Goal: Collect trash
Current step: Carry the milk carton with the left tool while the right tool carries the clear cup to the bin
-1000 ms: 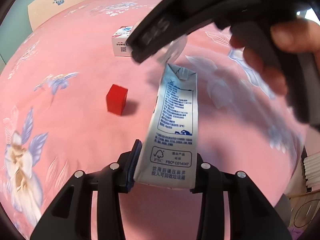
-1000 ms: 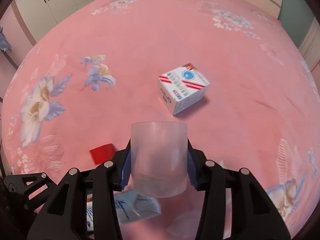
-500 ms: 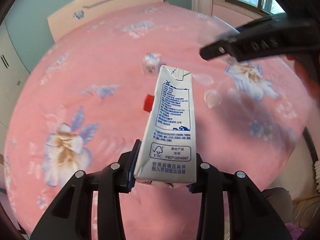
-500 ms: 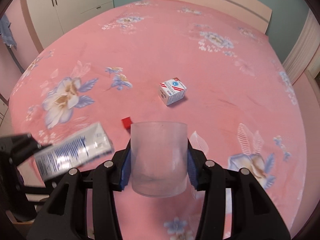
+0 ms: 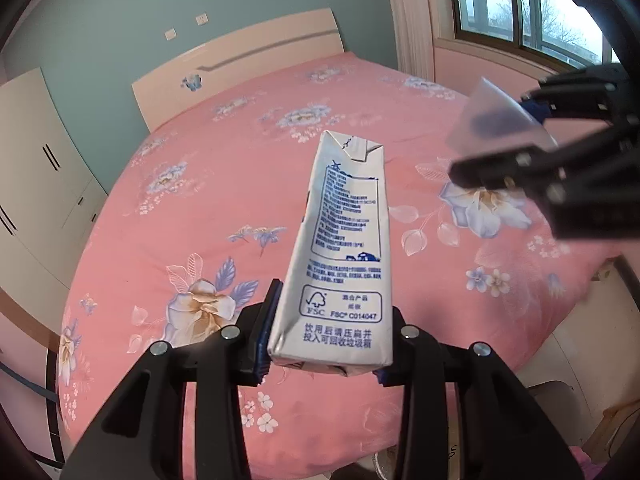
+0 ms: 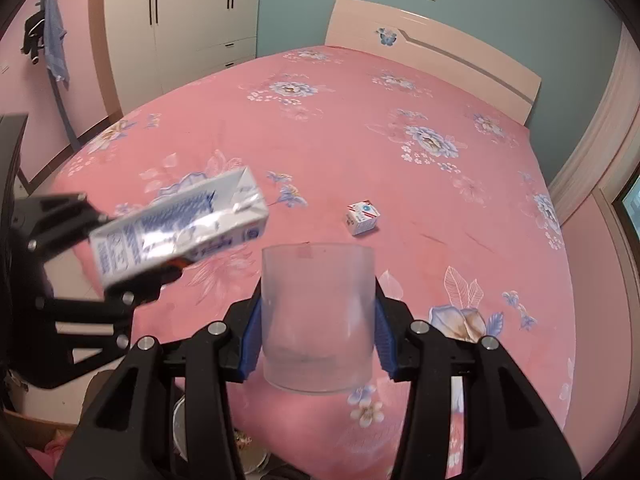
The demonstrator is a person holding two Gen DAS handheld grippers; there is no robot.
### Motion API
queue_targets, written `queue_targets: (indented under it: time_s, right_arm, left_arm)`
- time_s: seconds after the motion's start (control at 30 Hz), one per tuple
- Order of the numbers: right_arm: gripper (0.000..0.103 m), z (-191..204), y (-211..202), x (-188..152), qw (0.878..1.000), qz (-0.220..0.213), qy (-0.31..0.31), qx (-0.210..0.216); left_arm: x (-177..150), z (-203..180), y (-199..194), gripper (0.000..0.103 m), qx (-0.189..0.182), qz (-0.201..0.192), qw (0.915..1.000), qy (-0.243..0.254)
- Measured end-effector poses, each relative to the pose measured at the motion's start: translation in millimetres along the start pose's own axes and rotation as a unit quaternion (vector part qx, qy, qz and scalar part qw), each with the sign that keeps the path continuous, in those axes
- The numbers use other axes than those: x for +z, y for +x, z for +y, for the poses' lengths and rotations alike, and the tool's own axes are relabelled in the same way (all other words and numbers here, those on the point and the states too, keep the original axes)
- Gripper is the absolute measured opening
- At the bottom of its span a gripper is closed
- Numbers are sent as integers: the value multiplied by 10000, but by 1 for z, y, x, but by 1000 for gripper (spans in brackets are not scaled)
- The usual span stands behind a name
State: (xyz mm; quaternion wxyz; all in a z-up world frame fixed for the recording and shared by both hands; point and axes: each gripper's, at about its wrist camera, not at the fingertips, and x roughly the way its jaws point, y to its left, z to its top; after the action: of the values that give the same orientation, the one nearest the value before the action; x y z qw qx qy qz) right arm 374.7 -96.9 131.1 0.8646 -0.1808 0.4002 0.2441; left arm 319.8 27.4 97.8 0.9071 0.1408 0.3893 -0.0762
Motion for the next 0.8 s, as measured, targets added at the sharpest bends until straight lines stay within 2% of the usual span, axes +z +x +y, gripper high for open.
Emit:
queue_targets:
  time_s: [0.27,0.43,0.67,0.8]
  right_arm:
    - [48,26,-45,-31,9995,-111,-239,-172]
    - [48,42,-66,-56,9987,-204,-383,-262]
    - [47,54,-69,-84,9988,-86,-425,-211]
    - [47,60,-64,-98,9990,5,-422,-116]
  left_arm:
    - [-13,-9,-42,40,120,-124,9998,89]
    - [-26,-16,-54,40,221,-75,9995,205]
    - [-43,-21,-61,40,240,3,9994,256]
    - [-62,-24,-52,40,197,184,9991,320]
